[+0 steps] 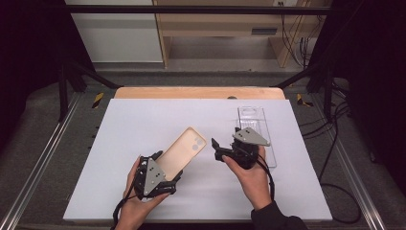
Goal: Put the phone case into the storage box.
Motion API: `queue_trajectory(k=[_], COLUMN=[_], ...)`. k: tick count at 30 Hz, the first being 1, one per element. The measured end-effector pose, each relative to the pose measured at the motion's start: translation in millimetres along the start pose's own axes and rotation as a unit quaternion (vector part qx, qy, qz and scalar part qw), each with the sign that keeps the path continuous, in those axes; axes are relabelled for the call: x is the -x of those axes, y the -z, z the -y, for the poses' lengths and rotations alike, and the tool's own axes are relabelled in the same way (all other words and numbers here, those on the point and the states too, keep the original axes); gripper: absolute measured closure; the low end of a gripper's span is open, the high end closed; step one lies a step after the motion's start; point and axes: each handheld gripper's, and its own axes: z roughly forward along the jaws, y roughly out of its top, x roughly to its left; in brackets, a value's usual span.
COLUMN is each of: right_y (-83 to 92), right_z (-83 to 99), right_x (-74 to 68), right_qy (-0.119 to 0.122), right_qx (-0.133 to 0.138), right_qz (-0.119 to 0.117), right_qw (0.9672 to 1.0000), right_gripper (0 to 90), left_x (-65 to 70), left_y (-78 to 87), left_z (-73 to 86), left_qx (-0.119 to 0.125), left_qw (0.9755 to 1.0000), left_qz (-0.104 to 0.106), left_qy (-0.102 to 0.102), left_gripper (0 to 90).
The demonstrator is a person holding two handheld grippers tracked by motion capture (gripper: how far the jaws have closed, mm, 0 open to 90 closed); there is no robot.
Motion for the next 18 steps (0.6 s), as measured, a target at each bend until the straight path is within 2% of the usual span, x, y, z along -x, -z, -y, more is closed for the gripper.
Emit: queue_trajectory(k=[8,9,10,14,18], right_y=[-12.2,-12.2,-15.1,-15.7,-18.5], right_z=[-11.5,-11.5,-12.5,-13.5,-12.6], right_x=[-7.7,-7.7,-9.5,-12.9,-10.5], right_qy=[0.014,0.014,0.007,0.007,0.002], right_qx=[-0.009,-0.009,-0.01,-0.008,-0.015], right_qz=[-0.004,-0.004,-0.015,-0.021,-0.033], right_qw=[0.9999,0.9999,0.9998,0.9997,0.9993], right_gripper=[13.6,13.6,13.7,14.2,18.5], left_x=[1.1,1.1,1.7,2.3,3.2], left_y=[0.7,0.7,2.2,3.5,3.3], left_z=[1.0,1.0,-0.5,-2.5,-2.7], left_qx=[0.008,0.008,0.013,0.02,0.019], left_qw=[1.0,1.0,0.9999,0.9998,0.9997], left_qz=[-0.002,-0.002,-0.004,-0.01,-0.012], left_qy=[0.003,0.003,0.001,-0.001,-0.008], left_gripper=[12.2,12.2,12.1,12.2,12.2])
